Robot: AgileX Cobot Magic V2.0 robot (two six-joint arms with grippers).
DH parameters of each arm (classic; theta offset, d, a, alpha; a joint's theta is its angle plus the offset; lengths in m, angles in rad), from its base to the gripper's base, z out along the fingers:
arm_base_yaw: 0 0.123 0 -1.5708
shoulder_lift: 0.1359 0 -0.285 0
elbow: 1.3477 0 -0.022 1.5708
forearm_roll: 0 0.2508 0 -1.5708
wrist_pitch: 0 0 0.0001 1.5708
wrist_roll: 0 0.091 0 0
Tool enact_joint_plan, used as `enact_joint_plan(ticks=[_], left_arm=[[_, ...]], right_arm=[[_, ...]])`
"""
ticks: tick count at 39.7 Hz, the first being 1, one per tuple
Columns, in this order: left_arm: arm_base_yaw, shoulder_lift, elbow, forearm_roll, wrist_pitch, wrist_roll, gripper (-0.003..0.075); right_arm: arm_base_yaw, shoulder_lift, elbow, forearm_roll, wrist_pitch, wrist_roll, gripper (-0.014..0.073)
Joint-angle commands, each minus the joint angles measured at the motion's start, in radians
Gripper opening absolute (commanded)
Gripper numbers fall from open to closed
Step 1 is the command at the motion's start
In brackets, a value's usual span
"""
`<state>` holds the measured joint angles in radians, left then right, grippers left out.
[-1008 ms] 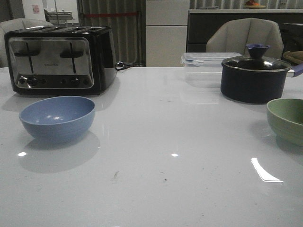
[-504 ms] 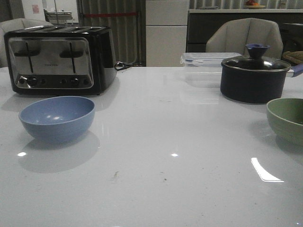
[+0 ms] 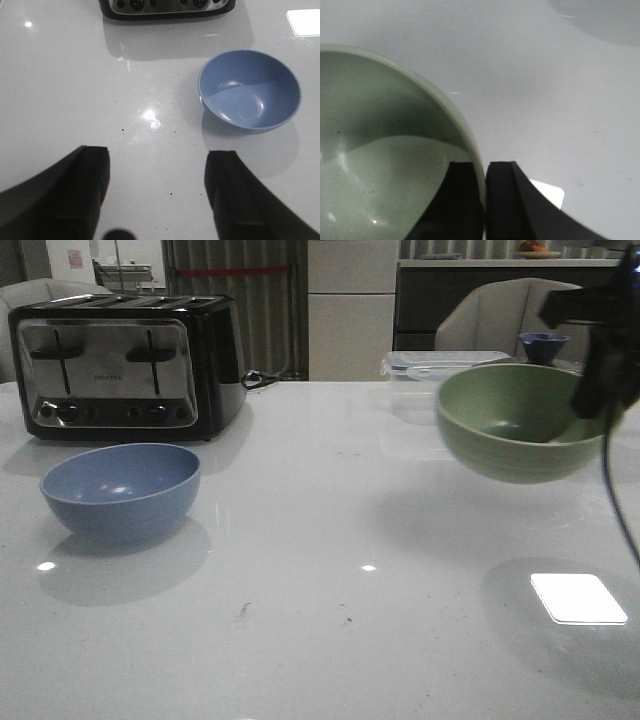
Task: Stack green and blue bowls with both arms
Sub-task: 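Lift the green bowl with the right gripper, set it mid-table, release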
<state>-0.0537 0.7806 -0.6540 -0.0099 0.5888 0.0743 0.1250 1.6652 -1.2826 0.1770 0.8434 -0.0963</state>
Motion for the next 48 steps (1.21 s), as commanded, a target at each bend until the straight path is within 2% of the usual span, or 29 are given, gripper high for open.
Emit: enact_joint_plan(ticks=[1,7,13,27,31,36,39,48], left_arm=[[0.002,-0.002,-0.035,0.0,-0.074,-0.001,0.0475],[0.002,-0.002,-0.035,-0.004,-0.074,-0.001,0.0475],[0.002,-0.002,-0.035,-0.006,-0.074,-0.001,0.0475],[0.002,-0.002,-0.035,-0.006,-0.074,-0.001,0.0475],[0.002,-0.002,-0.035,-0.006,-0.074,-0.001,0.0475],[0.002,-0.002,-0.035,-0.006,-0.074,-0.001,0.0475],[0.002,-0.002,-0.035,-0.006,-0.074,-0.001,0.0475],[0.002,-0.002,-0.035,-0.006,-0.074,-0.001,0.0475]], right_arm=[[0.096,-0.03,-0.029,0.036,-0.047,-0.015,0.0056],[0.223,0.028,-0.029,0.077,-0.092,-0.015,0.0056],[0.288,0.088,-0.029,0.1,-0.124,-0.015,0.0057],[0.287,0.158,-0.028,0.056,-0.132,-0.015,0.0063],[0.287,0.16,-0.028,0.056,-0.131,-0.015,0.015],[0.287,0.16,-0.028,0.053,-0.144,-0.015,0.0365],[0.287,0.154,-0.028,0.048,-0.155,-0.015,0.0437],[0.324,-0.009,0.008,0.044,-0.177,-0.082,0.0447]])
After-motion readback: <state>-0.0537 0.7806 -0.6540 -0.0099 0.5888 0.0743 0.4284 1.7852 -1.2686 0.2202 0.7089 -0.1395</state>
